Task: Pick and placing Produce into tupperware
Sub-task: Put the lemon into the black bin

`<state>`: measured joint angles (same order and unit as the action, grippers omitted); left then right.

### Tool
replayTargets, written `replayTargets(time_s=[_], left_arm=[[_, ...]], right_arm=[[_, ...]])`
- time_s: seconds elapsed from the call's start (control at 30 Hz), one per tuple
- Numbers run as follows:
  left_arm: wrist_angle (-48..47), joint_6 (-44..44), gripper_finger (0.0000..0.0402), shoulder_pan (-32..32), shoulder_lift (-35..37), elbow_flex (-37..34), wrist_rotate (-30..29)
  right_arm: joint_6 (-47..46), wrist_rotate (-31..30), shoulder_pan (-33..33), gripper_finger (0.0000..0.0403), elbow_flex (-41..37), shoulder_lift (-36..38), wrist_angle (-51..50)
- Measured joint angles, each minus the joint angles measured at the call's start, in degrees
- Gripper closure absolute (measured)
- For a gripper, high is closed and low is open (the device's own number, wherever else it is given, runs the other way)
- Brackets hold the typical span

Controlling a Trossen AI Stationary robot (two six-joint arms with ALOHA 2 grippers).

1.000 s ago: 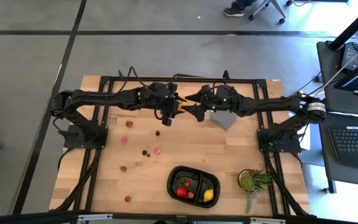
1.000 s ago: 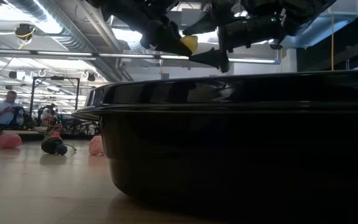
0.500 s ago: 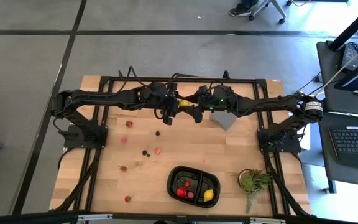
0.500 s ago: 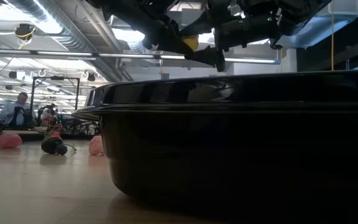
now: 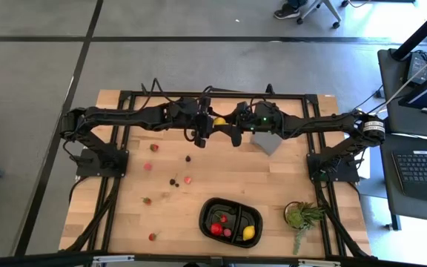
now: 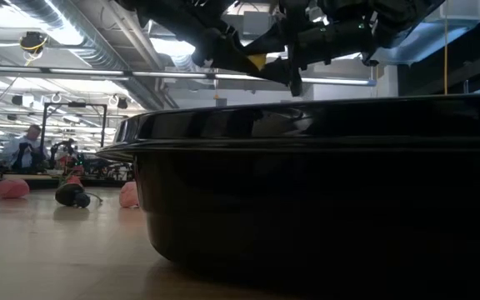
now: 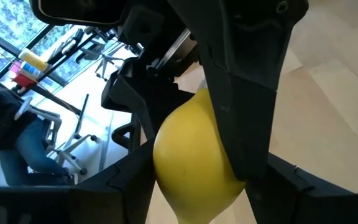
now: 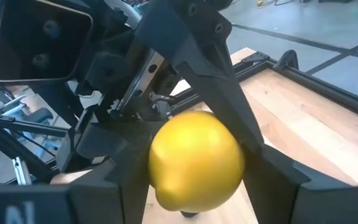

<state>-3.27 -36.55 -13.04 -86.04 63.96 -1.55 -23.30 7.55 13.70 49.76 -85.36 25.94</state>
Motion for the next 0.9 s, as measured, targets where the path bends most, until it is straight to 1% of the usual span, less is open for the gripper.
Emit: replayTargets(time_s=[0.2,0.37,0.5,0.67,0.77,0.9], left_arm=[[-0.4,0.1,0.02,0.3,0.1,0.1,-0.1],[-0.5,0.3,0.0195,0.7,0.1,0.1,-0.1],[-0.8,0.3,0.0194,1.1,0.1,0.1,-0.5],[-0.9,0.4,0.0198,1.4,0.2,0.1,-0.6],[-0.7,0.7,0.0198,1.4,0.1,0.1,0.1],[-2.5,0.9,0.0197,2.2,-0.6,-0.3,3.4]], right_arm=[[-0.2,0.0,0.0,0.0189,-0.2,-0.1,1.5],[-0.4,0.0,-0.1,0.0165,-0.2,-0.1,1.7],[0.4,0.4,-0.1,0.0188,-0.2,-0.1,2.3],[0.0,1.0,0.0,0.0186,-0.2,-0.1,2.9],[-0.3,1.0,0.0,0.0148,-0.2,-0.1,2.8],[-0.4,1.0,0.0,0.0093,0.3,0.4,6.1]])
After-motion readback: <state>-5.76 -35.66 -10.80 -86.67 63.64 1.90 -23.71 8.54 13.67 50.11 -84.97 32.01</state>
